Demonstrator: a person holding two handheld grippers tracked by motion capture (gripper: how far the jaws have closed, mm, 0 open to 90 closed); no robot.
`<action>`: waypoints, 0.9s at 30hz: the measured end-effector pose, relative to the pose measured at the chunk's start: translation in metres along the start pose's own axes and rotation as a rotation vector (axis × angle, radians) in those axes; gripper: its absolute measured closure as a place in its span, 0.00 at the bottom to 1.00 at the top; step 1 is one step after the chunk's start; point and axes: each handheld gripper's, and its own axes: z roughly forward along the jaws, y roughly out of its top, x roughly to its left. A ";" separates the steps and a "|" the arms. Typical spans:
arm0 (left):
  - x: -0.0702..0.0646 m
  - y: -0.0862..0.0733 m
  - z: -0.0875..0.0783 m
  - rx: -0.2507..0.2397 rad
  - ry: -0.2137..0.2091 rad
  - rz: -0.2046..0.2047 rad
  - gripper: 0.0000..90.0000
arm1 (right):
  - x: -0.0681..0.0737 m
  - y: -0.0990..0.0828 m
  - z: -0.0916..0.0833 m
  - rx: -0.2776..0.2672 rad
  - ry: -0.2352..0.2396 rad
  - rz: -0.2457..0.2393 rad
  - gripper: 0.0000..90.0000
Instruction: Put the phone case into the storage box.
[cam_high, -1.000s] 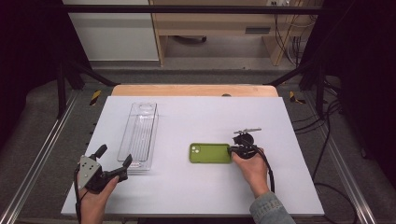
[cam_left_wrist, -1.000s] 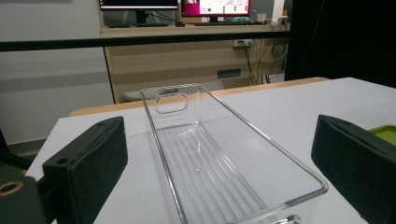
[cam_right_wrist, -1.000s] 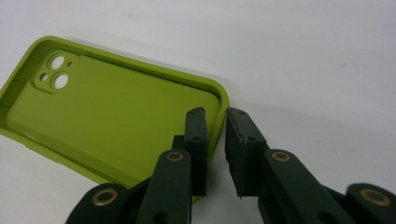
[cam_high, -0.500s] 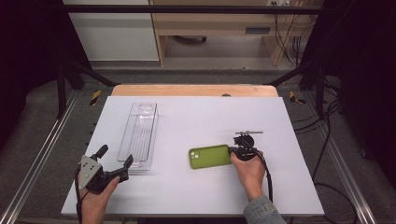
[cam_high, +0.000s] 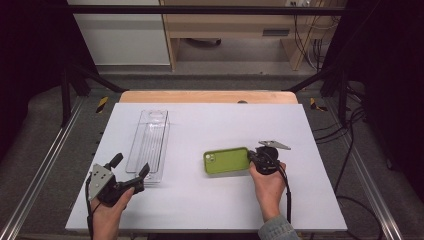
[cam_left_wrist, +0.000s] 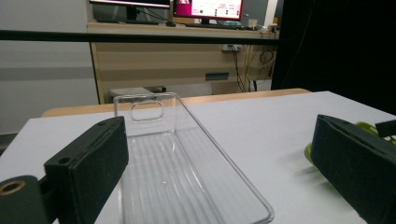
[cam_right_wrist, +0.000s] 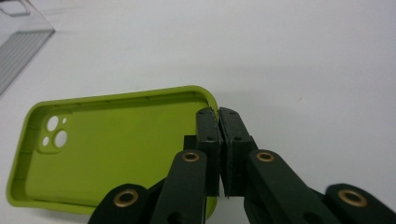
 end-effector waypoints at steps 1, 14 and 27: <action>-0.003 0.001 0.002 0.009 0.003 0.004 0.04 | 0.000 0.000 -0.001 -0.014 0.003 0.003 0.98; -0.027 0.022 0.026 0.063 0.008 0.008 0.04 | -0.003 0.007 -0.015 -0.151 0.042 0.013 0.98; -0.055 0.031 0.054 0.085 0.013 0.033 0.02 | -0.006 0.011 -0.022 -0.236 0.051 0.033 0.98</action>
